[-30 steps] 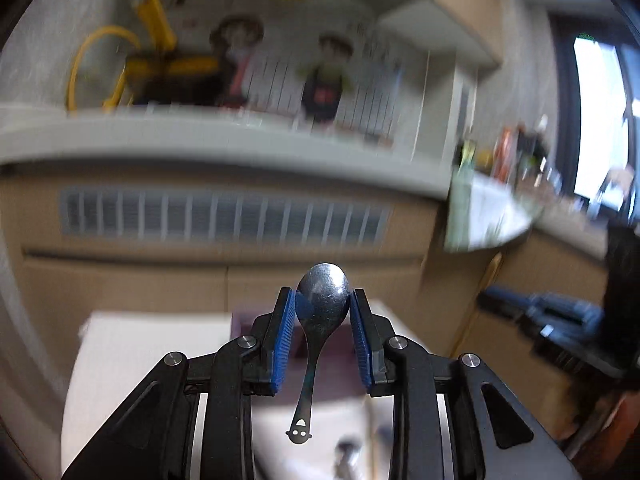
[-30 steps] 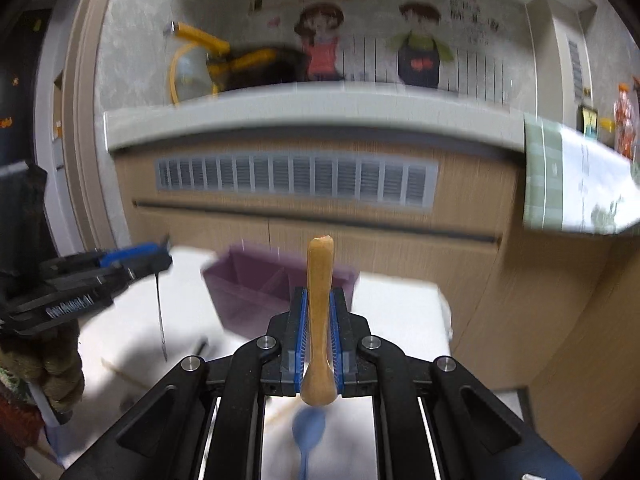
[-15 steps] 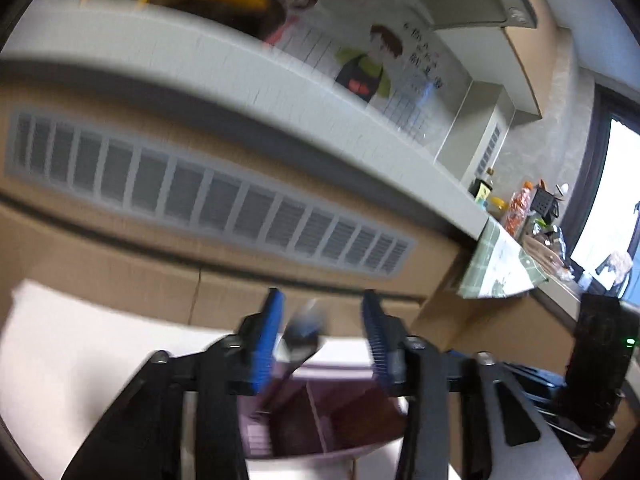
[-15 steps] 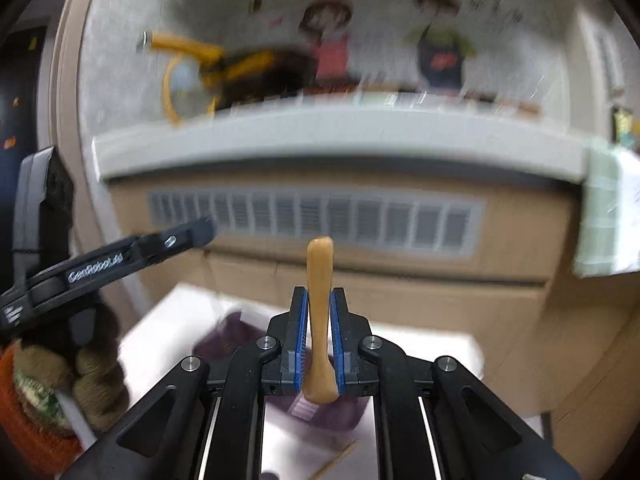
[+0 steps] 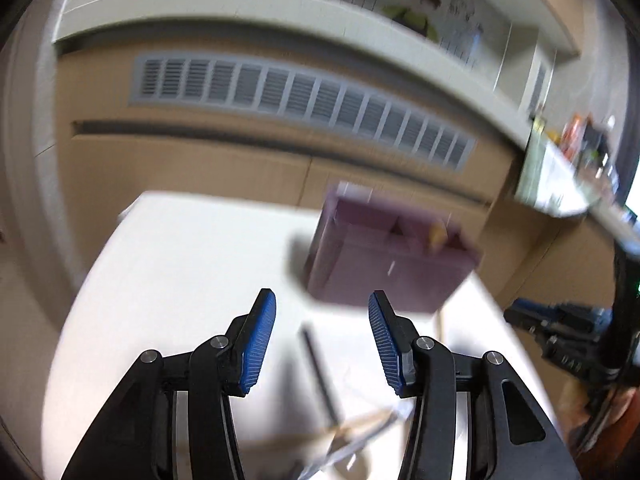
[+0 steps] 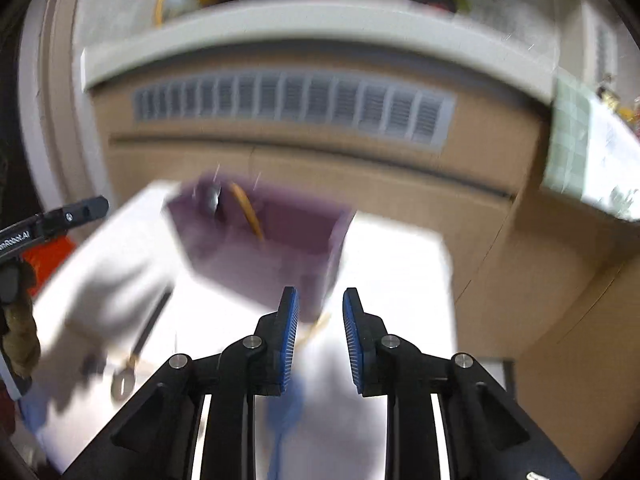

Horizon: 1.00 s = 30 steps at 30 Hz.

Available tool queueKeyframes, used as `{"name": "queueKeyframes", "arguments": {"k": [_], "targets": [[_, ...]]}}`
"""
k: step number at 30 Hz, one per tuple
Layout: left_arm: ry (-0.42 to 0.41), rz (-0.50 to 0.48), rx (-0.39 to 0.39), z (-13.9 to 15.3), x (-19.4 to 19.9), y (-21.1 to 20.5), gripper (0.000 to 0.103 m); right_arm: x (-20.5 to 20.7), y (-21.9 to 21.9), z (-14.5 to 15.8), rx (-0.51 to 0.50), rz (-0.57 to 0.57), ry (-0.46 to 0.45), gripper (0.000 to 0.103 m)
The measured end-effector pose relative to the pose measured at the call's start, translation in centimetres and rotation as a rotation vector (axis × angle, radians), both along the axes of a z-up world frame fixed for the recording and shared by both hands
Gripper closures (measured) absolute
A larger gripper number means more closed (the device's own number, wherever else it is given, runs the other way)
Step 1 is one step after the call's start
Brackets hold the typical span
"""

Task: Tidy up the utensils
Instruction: 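Grasp the small white ball with the right gripper while the left reaches toward utensils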

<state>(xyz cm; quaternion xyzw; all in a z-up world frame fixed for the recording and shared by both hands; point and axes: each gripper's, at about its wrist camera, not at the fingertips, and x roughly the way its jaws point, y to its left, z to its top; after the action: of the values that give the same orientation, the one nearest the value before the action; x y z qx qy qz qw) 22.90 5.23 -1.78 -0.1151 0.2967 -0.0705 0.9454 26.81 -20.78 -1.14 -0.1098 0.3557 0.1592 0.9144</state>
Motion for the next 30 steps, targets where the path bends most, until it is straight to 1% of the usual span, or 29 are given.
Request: {"name": "queueKeyframes", "arguments": {"k": [2, 4, 5, 8, 10, 11, 14, 15, 17, 19, 21, 24, 26, 27, 30], "targets": [[0.032, 0.004, 0.048, -1.4, -1.8, -0.2, 0.054, -1.2, 0.5, -1.6, -0.051, 0.007, 0.03, 0.081], [0.047, 0.002, 0.068, -2.6, -3.2, -0.1, 0.054, -2.6, 1.1, -2.6, -0.085, 0.017, 0.028, 0.081], [0.061, 0.01, 0.068, -3.1, -3.8, 0.1, 0.054, -3.3, 1.4, -2.9, -0.097, 0.02, 0.034, 0.081], [0.124, 0.002, 0.017, -4.6, -4.9, 1.2, 0.054, -5.1, 1.7, -3.3, -0.096, 0.064, 0.045, 0.081], [0.137, -0.019, 0.01, -5.0, -5.5, 1.2, 0.054, -5.8, 1.6, -3.6, -0.086, 0.101, 0.056, 0.082], [0.14, -0.024, 0.012, -4.8, -5.2, 1.0, 0.054, -6.0, 1.4, -3.9, -0.081, 0.108, 0.073, 0.082], [0.154, -0.068, 0.013, -5.0, -5.5, 0.2, 0.054, -6.0, 0.4, -4.8, -0.021, 0.099, 0.159, 0.082], [0.167, -0.096, 0.01, -5.3, -5.5, -0.4, 0.054, -5.9, 0.1, -5.1, 0.029, 0.109, 0.203, 0.081], [0.185, -0.159, 0.024, -5.5, -5.5, -2.2, 0.054, -5.8, 0.0, -5.2, 0.109, 0.13, 0.251, 0.081], [0.181, -0.197, 0.053, -5.5, -5.7, -3.6, 0.054, -5.3, 0.3, -5.2, 0.158, 0.111, 0.262, 0.081], [0.171, -0.217, 0.08, -5.3, -6.0, -4.6, 0.054, -4.5, 1.3, -5.3, 0.166, 0.098, 0.261, 0.081], [0.153, -0.203, 0.099, -4.6, -6.5, -4.5, 0.054, -3.8, 2.9, -5.5, 0.167, 0.107, 0.269, 0.083], [0.15, -0.163, 0.097, -4.5, -6.8, -3.2, 0.054, -4.9, 3.9, -5.4, 0.153, 0.184, 0.266, 0.084], [0.154, -0.14, 0.087, -4.7, -6.8, -2.4, 0.054, -6.0, 4.4, -5.2, 0.124, 0.228, 0.246, 0.084], [0.179, -0.049, 0.025, -5.2, -6.4, 0.3, 0.054, -8.9, 5.5, -5.0, 0.038, 0.263, 0.167, 0.084]]}}
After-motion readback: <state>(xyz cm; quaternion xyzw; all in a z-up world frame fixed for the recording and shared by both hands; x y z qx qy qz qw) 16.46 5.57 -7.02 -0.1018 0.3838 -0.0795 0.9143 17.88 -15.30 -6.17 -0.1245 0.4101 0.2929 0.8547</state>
